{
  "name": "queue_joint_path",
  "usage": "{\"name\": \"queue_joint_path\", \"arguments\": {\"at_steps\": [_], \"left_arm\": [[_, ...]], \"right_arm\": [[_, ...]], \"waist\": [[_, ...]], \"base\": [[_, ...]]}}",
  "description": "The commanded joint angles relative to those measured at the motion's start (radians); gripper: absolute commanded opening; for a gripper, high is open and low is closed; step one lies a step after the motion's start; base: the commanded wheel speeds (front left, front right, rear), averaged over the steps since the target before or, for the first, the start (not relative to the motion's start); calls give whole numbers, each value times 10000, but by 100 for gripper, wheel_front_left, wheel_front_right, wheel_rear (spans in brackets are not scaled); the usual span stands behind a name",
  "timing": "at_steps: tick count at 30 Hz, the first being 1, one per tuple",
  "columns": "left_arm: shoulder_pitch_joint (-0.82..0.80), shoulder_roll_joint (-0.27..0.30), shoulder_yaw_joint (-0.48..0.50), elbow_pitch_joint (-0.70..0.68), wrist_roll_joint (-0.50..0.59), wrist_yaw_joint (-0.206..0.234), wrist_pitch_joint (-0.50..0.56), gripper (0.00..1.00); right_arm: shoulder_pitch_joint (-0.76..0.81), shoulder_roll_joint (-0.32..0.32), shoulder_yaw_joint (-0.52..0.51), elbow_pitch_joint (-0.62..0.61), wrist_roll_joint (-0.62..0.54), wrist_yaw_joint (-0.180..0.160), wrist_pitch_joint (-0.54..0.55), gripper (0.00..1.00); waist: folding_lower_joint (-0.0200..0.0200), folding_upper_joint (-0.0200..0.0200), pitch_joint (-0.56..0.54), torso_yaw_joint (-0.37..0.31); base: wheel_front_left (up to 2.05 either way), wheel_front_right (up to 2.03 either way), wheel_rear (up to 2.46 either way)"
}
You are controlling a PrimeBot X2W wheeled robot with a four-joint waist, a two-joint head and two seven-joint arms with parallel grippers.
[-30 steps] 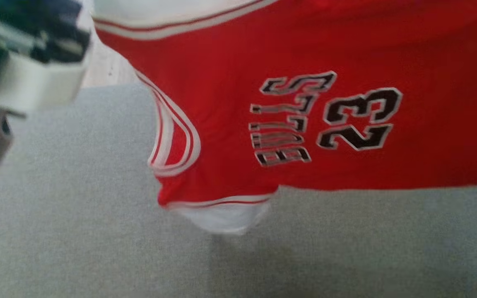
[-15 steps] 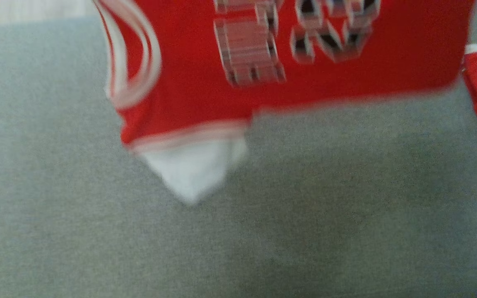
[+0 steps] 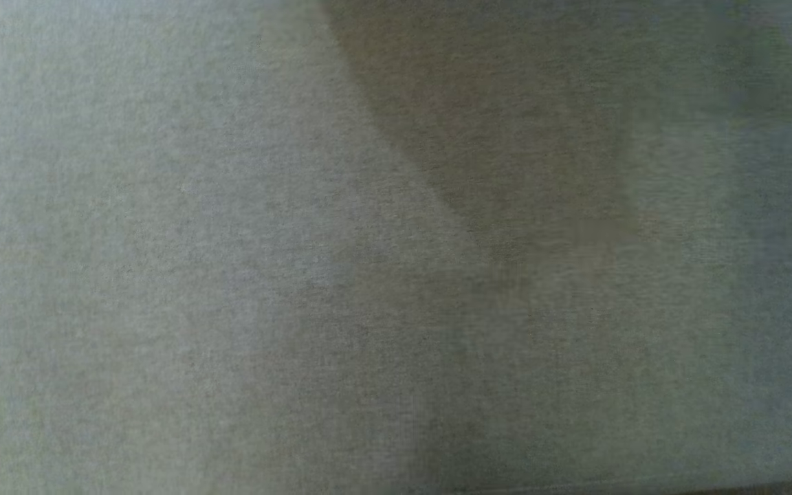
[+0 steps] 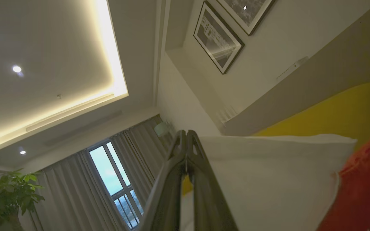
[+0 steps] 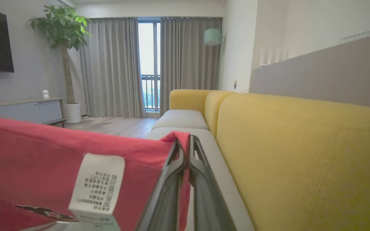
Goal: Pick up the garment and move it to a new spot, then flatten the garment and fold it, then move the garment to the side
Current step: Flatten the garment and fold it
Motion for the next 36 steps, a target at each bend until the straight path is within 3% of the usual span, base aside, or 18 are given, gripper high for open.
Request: {"name": "queue_joint_path", "arguments": {"at_steps": [1,7,14,24,36], "left_arm": [[80,452,421,-308,12,-25,35,0],[2886,554,1066,-1444,-215,-129,34,0],[7298,426,2307,-3594,-646,-124,34,0],[13455,-355,3260,-5199,-832,-257,34,0],[17142,-1107,3407,-5689,-665,91,34,0]], "right_arm": [[27,-97,44,-192,82,73,-96,0],[951,-187,339,810,513,73,-351,0],[3259,-416,780,1231,1360,73,-407,0],[7276,-991,773,355,2551,73,-468,0],[11045,-885,-547,-1474,2425,73,-53,0]], "waist": [[-2,0,266,254],[-2,0,203,449],[-2,0,-834,391],[-2,0,-2651,452],[-2,0,-3728,456]], "base": [[0,0,0],[0,0,0],[0,0,0],[0,0,0],[0,0,0]]}}
